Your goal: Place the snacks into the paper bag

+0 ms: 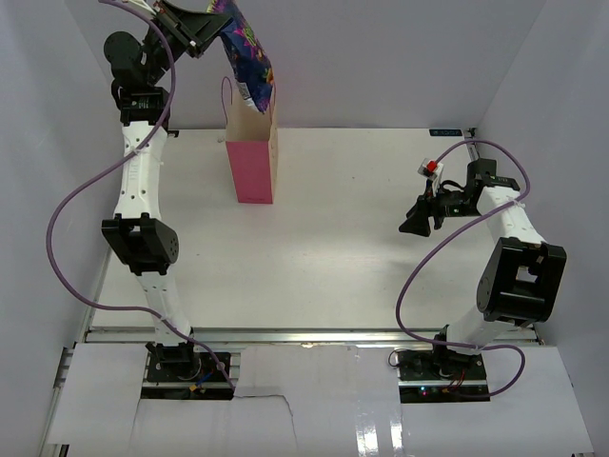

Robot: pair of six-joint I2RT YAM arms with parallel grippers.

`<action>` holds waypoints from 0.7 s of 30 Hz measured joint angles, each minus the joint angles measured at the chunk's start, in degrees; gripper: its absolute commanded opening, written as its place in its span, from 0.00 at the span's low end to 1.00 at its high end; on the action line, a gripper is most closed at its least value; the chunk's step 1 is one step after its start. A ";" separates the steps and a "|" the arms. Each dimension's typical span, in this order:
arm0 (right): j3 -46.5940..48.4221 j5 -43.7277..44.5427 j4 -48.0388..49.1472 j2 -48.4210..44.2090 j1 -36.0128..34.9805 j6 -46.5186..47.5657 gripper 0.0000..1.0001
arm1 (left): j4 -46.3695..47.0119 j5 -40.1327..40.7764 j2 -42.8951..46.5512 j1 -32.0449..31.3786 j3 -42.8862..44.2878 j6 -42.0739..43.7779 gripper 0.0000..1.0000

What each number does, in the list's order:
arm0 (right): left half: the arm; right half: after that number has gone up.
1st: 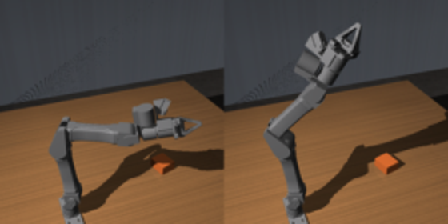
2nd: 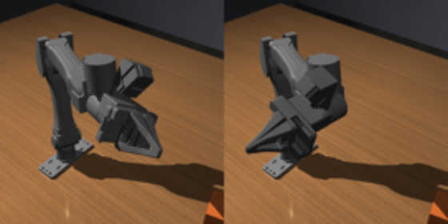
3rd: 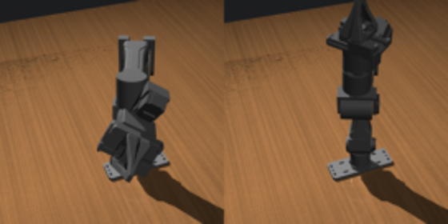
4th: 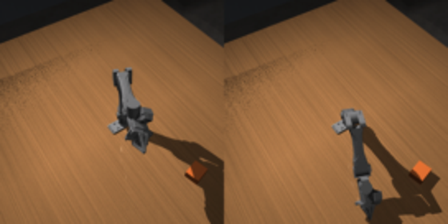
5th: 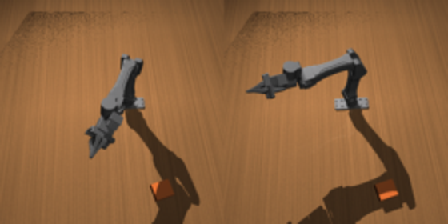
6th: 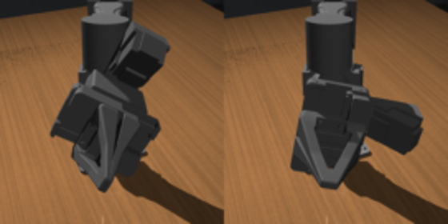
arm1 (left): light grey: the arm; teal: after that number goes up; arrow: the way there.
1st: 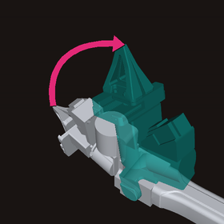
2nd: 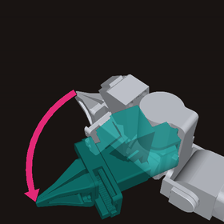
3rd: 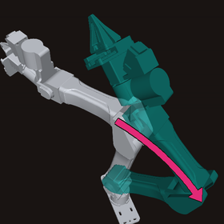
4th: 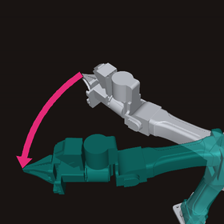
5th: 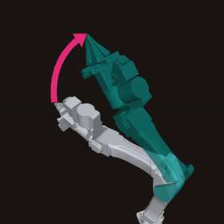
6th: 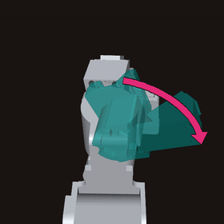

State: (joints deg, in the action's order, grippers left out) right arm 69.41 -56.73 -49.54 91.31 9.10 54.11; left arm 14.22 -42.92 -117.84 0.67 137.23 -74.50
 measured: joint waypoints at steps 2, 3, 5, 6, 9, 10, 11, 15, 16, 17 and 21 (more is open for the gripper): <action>0.00 -0.02 0.11 0.04 0.00 -0.02 0.70 | 0.52 -0.63 0.00 0.31 -0.63 -0.02 0.00; 0.00 -0.02 0.13 0.04 0.00 -0.07 0.70 | 0.74 -0.94 -0.04 0.44 -0.87 -0.04 0.00; 0.00 0.00 0.15 0.04 0.00 -0.11 0.70 | 1.16 -1.90 -0.68 0.61 -1.03 -0.04 0.00; 0.00 0.00 0.15 0.04 0.00 -0.11 0.70 | 1.57 -2.32 -1.14 0.61 -1.03 -0.04 0.00; -0.09 0.00 0.24 0.04 0.00 -0.11 0.70 | 2.10 -3.74 -3.10 0.66 -1.11 0.09 0.00; -0.24 0.02 0.28 0.04 0.00 -0.11 0.70 | 2.12 -4.04 -3.72 0.70 -1.38 0.11 0.00; -0.55 0.02 0.35 0.04 0.00 -0.11 0.70 | 2.08 -4.26 -4.31 0.74 -1.88 0.17 0.00; -1.60 0.20 0.42 0.04 0.00 -0.11 0.70 | 1.99 -4.63 -6.45 1.09 -3.15 0.74 0.00; -1.68 0.22 0.42 0.04 0.00 -0.11 0.70 | 1.86 -4.57 -6.71 1.16 -3.72 1.03 0.00; -1.70 0.24 0.39 0.04 0.00 -0.11 0.70 | 1.55 -4.63 -6.99 1.33 -4.20 1.25 0.00; -1.70 0.24 0.46 0.04 0.00 -0.13 0.70 | 1.16 -4.72 -7.37 1.51 -7.02 2.32 0.00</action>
State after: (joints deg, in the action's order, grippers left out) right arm 67.70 -56.49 -49.08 91.35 9.10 53.98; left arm 15.38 -47.64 -125.21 2.17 130.21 -72.18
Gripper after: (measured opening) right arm 0.700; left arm 0.008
